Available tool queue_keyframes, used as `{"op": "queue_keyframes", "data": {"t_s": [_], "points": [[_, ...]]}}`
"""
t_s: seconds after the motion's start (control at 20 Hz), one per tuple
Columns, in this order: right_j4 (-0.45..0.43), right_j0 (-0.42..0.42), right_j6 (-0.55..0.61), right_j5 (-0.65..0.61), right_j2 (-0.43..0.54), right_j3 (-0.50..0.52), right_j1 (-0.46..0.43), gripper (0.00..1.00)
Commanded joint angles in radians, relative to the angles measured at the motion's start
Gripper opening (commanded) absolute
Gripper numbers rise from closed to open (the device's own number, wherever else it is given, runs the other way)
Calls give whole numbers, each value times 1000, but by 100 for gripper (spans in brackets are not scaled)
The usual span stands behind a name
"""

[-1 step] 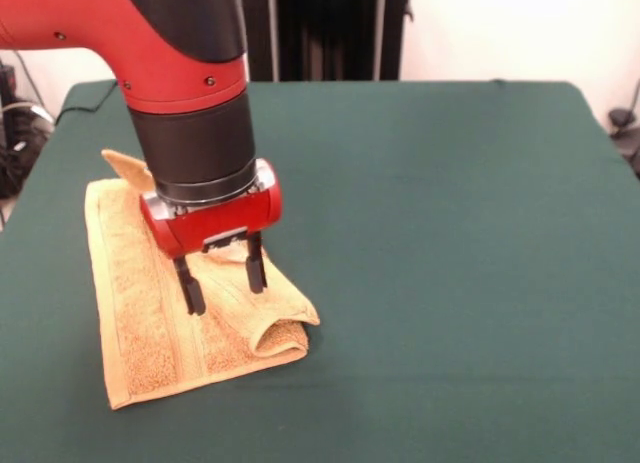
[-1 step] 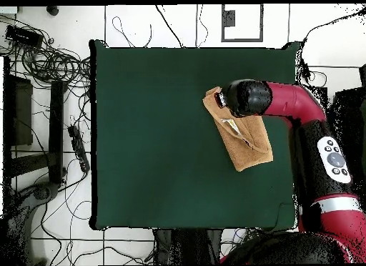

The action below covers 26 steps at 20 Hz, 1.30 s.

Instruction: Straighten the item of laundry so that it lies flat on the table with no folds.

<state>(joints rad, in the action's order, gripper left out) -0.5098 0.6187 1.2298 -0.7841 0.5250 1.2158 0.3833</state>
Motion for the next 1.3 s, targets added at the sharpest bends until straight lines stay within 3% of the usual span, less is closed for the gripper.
{"op": "queue_keyframes", "data": {"t_s": [0.05,0.4,0.75,1.3], "points": [[-1,-3,-57,-11,25,137,-11,100],[3,10,-53,18,38,148,-42,100],[-5,4,-85,40,65,91,-122,100],[-4,22,-107,57,88,94,-146,100]]}}
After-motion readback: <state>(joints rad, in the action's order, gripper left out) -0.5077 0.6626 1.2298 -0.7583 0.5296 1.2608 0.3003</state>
